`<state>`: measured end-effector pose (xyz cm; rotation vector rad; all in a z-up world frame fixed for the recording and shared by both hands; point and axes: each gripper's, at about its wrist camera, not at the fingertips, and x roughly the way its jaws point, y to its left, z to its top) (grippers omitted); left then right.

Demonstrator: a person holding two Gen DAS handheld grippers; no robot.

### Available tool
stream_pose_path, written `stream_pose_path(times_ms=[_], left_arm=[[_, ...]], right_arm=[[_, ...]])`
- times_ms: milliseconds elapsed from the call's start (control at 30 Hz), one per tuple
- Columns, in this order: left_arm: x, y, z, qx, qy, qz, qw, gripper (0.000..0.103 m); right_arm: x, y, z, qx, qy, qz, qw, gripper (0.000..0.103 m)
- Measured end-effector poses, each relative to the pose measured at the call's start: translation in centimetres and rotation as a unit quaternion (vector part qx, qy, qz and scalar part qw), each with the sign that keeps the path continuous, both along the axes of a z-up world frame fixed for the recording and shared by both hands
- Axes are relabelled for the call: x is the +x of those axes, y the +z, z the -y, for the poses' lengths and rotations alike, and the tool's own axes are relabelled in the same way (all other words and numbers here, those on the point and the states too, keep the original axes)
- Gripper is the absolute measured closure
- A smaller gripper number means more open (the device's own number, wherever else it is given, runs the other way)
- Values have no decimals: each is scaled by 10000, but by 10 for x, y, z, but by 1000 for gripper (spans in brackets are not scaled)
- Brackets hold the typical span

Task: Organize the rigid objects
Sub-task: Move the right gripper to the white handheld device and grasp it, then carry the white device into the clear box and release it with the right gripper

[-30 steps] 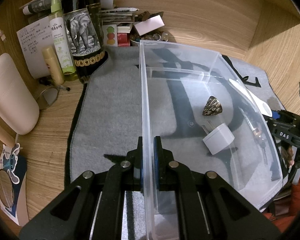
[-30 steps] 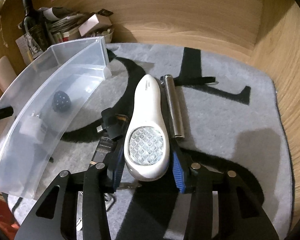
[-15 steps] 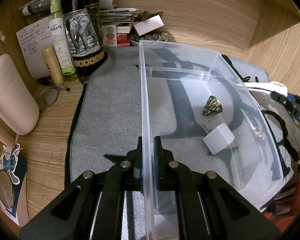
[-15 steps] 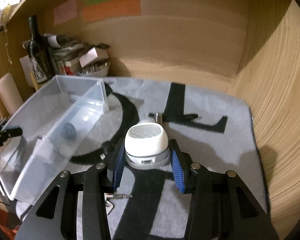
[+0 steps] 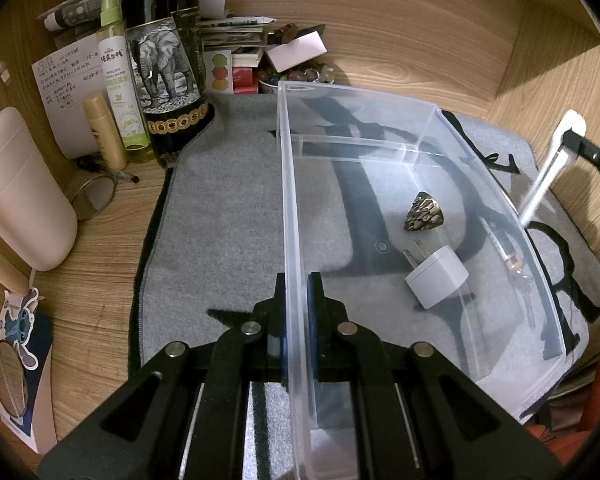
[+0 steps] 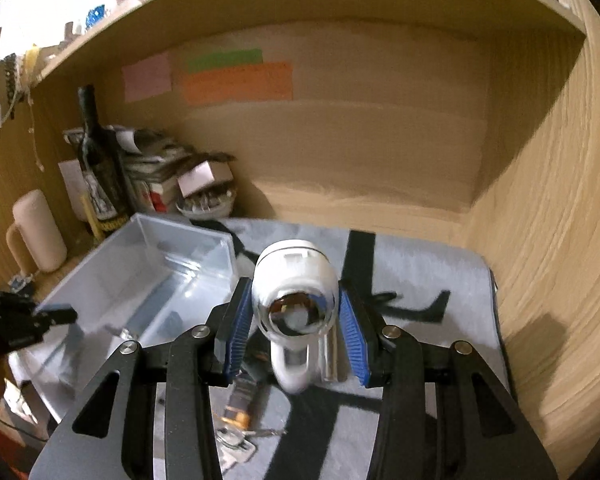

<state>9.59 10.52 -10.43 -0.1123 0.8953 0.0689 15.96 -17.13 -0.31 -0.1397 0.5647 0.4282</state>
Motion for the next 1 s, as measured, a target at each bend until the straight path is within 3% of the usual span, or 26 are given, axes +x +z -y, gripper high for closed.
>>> stream_pose_path(times_ms=[633,1000], left_arm=[[-3,0,-4,-67,-91,99,9999,96],[-6,-1,-6,-109,-176,164,9997,96]], right_arm=[[-32,58,-75,269,1093,875,9898,64],[-28,34,-129,-157,1615,519,9854,64]])
